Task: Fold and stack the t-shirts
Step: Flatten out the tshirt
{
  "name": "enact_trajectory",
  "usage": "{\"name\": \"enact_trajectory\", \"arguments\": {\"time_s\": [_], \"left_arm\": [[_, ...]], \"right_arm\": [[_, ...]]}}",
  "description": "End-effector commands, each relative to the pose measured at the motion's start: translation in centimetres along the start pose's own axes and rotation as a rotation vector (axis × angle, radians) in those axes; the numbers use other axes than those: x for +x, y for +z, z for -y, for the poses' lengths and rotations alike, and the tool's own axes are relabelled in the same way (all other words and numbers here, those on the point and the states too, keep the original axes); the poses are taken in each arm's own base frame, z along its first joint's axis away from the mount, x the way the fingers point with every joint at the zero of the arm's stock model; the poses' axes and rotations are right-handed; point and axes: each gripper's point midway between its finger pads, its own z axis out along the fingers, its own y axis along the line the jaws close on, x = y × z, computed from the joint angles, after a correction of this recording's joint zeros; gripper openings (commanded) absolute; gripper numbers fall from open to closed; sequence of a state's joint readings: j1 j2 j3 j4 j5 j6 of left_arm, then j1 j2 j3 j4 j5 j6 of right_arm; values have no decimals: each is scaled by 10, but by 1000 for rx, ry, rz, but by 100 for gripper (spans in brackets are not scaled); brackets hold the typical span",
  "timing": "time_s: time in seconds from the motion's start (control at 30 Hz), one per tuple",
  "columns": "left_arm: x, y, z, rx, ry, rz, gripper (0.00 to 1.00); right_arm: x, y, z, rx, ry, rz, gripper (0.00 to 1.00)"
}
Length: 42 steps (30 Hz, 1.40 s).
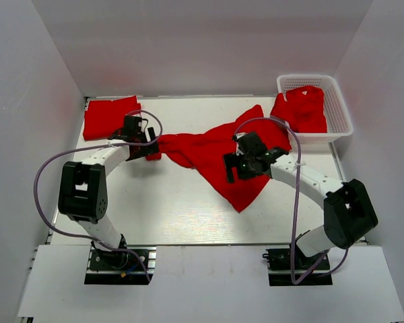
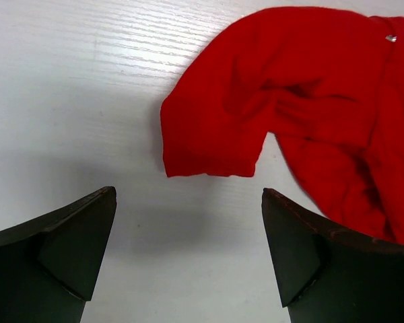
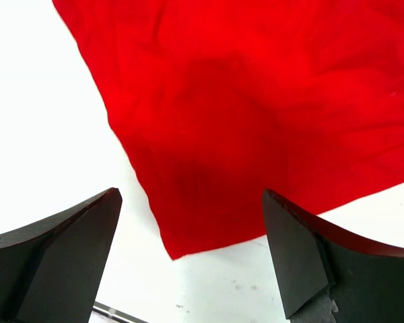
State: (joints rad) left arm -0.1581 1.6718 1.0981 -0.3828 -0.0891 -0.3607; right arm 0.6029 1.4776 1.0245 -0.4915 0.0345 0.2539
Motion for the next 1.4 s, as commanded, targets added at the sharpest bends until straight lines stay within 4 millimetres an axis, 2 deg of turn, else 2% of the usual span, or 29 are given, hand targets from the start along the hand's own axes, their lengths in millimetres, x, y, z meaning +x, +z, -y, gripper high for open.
{"name": "enact_trajectory", "arguments": {"time_s": [0.0, 0.13, 0.23, 0.27, 0.33, 0.37, 0.47, 0.5, 0.53, 0.67, 0.77, 0.97, 1.13, 1.17, 1.23, 1.27, 1.3, 1.37], "left_arm": [[-1, 8, 9, 73, 22, 10, 99], [0, 23, 7, 77, 24, 7, 94], [1, 28, 7, 93, 17, 9, 83], [2, 32, 8, 101, 18, 5, 74], [5, 34, 7, 98, 18, -4, 65], [6, 37, 9, 109, 27, -4, 53], [11, 42, 9, 110, 28, -30, 29], [12, 42, 5, 102, 20, -37, 8], [12, 42, 5, 102, 20, -37, 0], [6, 27, 7, 118, 20, -18, 0], [-4, 10, 11, 129, -3, 12, 0], [-4, 0, 7, 109, -13, 16, 0], [-7, -1, 6, 101, -13, 20, 0], [-7, -1, 6, 101, -24, 20, 0], [-10, -4, 7, 104, -24, 28, 0], [-10, -4, 7, 104, -24, 28, 0], [-10, -4, 5, 95, -24, 31, 0], [-8, -4, 5, 92, -24, 21, 0]], "right_arm": [[-2, -12, 2, 47, -27, 58, 90], [12, -8, -3, 55, -19, 26, 90], [19, -7, -5, 53, -20, 13, 90], [21, -7, -4, 57, -11, 14, 90], [28, -8, -2, 73, -18, 0, 90], [29, -8, 0, 85, -14, -3, 90], [37, -7, 1, 97, -29, -28, 90], [39, -7, -1, 95, -37, -33, 90], [42, -5, -2, 96, -54, -47, 90], [47, -3, -9, 93, -114, -69, 90], [60, 3, -12, 104, -151, -103, 90], [78, 15, -10, 130, -180, -131, 88], [94, 21, -10, 136, -184, -174, 88], [100, 24, -8, 138, -184, -185, 86], [101, 25, -9, 134, -172, -176, 84], [109, 27, -5, 140, -171, -192, 82], [106, 29, -7, 124, -163, -173, 81], [110, 32, -8, 115, -159, -178, 72]]}}
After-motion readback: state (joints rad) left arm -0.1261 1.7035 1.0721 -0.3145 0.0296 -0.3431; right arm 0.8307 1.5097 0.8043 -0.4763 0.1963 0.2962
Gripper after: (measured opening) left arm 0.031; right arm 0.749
